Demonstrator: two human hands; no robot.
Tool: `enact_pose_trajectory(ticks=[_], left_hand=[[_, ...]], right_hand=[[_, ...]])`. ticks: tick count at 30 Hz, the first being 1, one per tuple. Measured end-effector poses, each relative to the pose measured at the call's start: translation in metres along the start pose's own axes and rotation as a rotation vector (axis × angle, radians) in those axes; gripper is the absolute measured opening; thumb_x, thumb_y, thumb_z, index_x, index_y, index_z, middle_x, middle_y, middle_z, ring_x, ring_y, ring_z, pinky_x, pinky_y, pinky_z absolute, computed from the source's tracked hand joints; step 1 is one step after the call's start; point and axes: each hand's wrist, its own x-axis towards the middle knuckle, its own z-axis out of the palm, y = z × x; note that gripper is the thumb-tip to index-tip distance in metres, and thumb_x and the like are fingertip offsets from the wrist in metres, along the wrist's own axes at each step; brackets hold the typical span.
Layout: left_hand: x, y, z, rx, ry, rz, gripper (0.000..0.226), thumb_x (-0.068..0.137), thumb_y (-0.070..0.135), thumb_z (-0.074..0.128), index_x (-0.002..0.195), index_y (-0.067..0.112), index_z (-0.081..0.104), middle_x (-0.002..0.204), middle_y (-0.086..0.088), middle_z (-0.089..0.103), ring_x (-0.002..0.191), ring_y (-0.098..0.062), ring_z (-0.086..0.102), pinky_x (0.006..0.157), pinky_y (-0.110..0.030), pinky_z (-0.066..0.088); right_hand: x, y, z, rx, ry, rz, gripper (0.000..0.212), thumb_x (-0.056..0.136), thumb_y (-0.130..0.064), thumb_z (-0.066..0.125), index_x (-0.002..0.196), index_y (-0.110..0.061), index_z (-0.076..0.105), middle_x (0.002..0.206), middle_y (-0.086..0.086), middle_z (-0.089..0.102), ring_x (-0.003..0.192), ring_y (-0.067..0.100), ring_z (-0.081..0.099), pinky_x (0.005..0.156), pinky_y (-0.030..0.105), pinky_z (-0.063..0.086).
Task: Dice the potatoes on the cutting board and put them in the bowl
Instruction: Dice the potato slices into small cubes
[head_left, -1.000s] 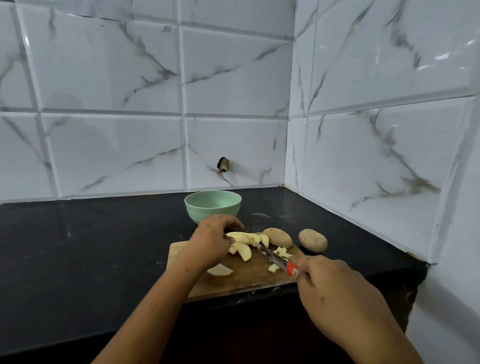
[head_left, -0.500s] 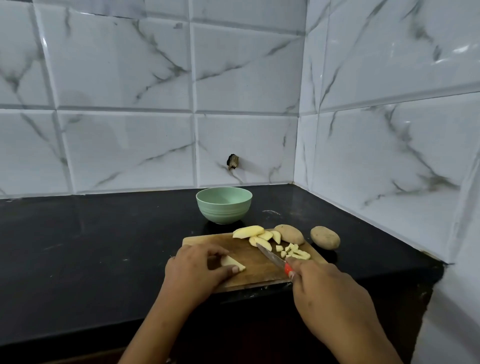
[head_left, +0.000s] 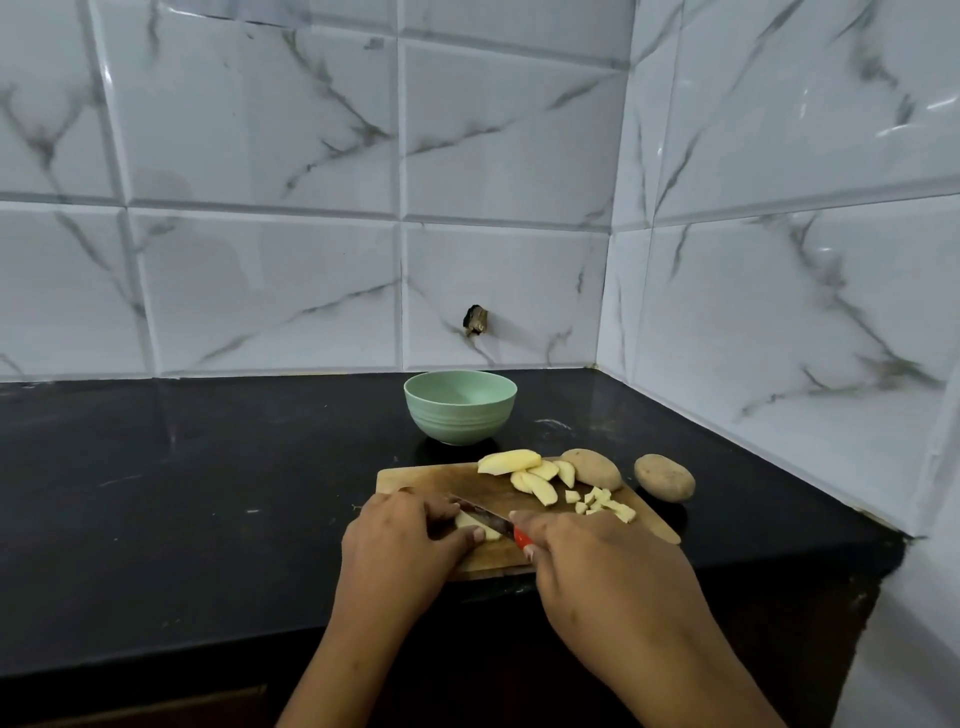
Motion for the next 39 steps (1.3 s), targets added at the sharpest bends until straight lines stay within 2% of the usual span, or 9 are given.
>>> enact_pose_trajectory(ticks=[4,7,9,18,21,25,32,36,39], left_hand=[[-0.001,0.002,-0.001,0.056,-0.017,0.009,0.035,0.084,0.057,0.057,0.115,0.042,0.063,0.125,0.028,0.055,0.118,-0.007,0.043,0.094,-0.033,0.045],[-0.001,0.004,-0.004,0.087,-0.035,-0.011,0.035,0.085,0.058,0.055,0.116,0.043,0.062,0.127,0.025,0.054,0.121,-0.009,0.04,0.098,-0.033,0.041],[-0.003,0.005,-0.004,0.105,-0.026,-0.022,0.034,0.085,0.058,0.055,0.115,0.044,0.062,0.126,0.022,0.055,0.122,-0.01,0.04,0.101,-0.034,0.036],[-0.004,0.007,-0.008,0.162,-0.018,-0.048,0.039,0.083,0.064,0.053,0.115,0.045,0.061,0.125,0.019,0.057,0.126,-0.01,0.038,0.107,-0.034,0.024],[-0.006,0.007,-0.007,0.146,-0.013,-0.047,0.039,0.083,0.064,0.053,0.115,0.044,0.061,0.126,0.019,0.055,0.126,-0.01,0.038,0.109,-0.035,0.023],[-0.008,0.009,-0.007,0.157,-0.01,-0.041,0.04,0.085,0.063,0.051,0.12,0.044,0.058,0.128,0.017,0.054,0.128,-0.011,0.036,0.109,-0.036,0.022],[0.007,0.014,-0.018,0.262,-0.192,-0.034,0.045,0.089,0.057,0.048,0.133,0.047,0.045,0.139,0.008,0.047,0.134,-0.019,0.032,0.11,-0.042,0.023],[0.023,0.013,-0.021,0.302,-0.201,-0.006,0.034,0.094,0.048,0.044,0.128,0.05,0.048,0.138,0.009,0.047,0.131,-0.019,0.034,0.107,-0.042,0.024],[0.03,0.011,-0.019,0.308,-0.222,0.055,0.032,0.098,0.039,0.041,0.125,0.052,0.05,0.138,0.013,0.045,0.128,-0.016,0.035,0.104,-0.041,0.024]], right_hand=[[0.007,-0.002,0.0,-0.075,0.017,-0.068,0.039,0.099,-0.025,0.045,0.138,-0.034,0.043,0.103,-0.004,0.06,0.091,0.015,0.059,0.057,0.023,0.036],[0.018,-0.011,-0.009,-0.169,-0.079,-0.108,0.034,0.098,-0.019,0.047,0.132,-0.026,0.05,0.073,-0.004,0.038,0.068,0.013,0.045,0.051,0.024,0.026],[0.022,-0.016,-0.018,-0.219,-0.111,-0.144,0.029,0.095,-0.015,0.05,0.124,-0.021,0.055,0.069,-0.004,0.033,0.058,0.011,0.035,0.048,0.025,0.022],[0.001,-0.004,-0.038,-0.301,-0.074,-0.199,0.023,0.095,-0.017,0.049,0.112,-0.025,0.062,0.078,-0.005,0.045,0.066,0.011,0.045,0.051,0.025,0.03],[-0.02,0.008,-0.045,-0.273,-0.061,-0.187,0.023,0.097,-0.022,0.047,0.116,-0.028,0.058,0.086,-0.006,0.049,0.081,0.015,0.052,0.051,0.023,0.029],[-0.039,0.017,-0.051,-0.239,-0.034,-0.168,0.029,0.098,-0.022,0.043,0.125,-0.031,0.051,0.099,-0.007,0.058,0.077,0.014,0.049,0.05,0.022,0.027],[-0.035,0.03,-0.05,-0.215,-0.035,-0.136,0.031,0.101,-0.026,0.038,0.127,-0.036,0.052,0.106,-0.006,0.059,0.08,0.013,0.054,0.049,0.021,0.027],[-0.033,0.041,-0.045,-0.135,0.043,-0.056,0.029,0.103,-0.033,0.031,0.123,-0.041,0.051,0.09,-0.011,0.051,0.068,0.008,0.045,0.049,0.02,0.028],[-0.033,0.044,-0.039,-0.031,0.094,-0.01,0.03,0.103,-0.038,0.029,0.125,-0.042,0.049,0.088,-0.01,0.052,0.072,0.007,0.05,0.051,0.018,0.033]])
